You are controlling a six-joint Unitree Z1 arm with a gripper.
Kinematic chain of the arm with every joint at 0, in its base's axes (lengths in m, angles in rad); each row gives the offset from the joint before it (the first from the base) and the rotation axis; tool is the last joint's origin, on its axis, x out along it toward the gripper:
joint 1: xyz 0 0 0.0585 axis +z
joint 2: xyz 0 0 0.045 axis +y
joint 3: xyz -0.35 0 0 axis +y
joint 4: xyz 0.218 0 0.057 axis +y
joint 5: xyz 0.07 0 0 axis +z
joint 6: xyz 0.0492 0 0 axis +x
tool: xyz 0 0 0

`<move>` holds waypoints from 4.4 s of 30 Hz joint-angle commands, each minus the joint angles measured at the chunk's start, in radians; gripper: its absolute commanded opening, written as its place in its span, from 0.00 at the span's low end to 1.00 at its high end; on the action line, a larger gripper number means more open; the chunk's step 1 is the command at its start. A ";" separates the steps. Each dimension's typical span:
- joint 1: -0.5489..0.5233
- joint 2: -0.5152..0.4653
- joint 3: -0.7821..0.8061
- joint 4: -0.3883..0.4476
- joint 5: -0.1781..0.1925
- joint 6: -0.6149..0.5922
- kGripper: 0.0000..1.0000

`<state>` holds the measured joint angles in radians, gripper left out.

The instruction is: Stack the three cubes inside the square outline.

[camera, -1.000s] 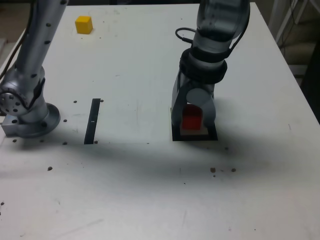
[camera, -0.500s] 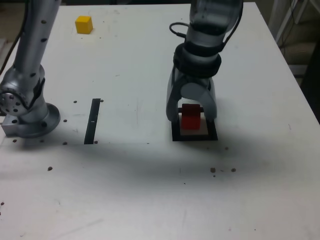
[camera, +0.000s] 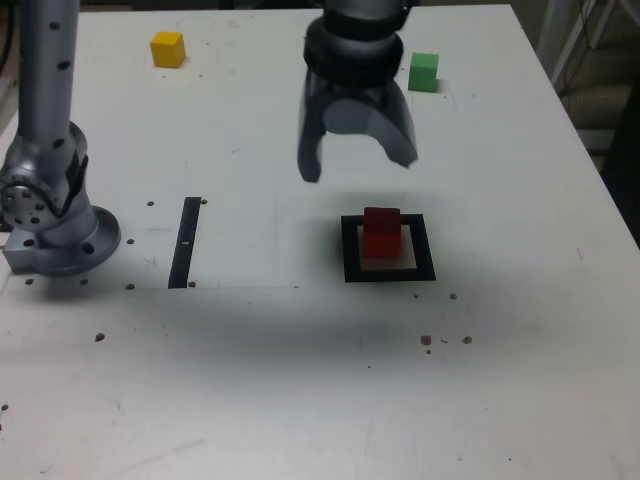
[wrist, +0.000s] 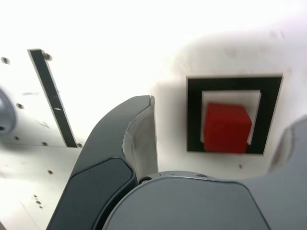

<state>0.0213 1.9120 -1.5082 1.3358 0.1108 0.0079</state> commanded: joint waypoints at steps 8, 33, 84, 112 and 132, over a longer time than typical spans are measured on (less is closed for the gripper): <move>0.153 -0.041 0.021 0.036 0.024 0.086 1.00; 0.588 -0.039 0.000 0.079 0.117 0.292 1.00; 1.153 0.173 -0.245 0.080 0.276 0.860 0.99; 1.277 0.298 -0.349 0.028 0.285 1.132 1.00; 1.311 0.386 -0.394 -0.009 0.288 1.157 0.98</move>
<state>1.3304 2.2946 -1.8951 1.3282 0.3967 1.1628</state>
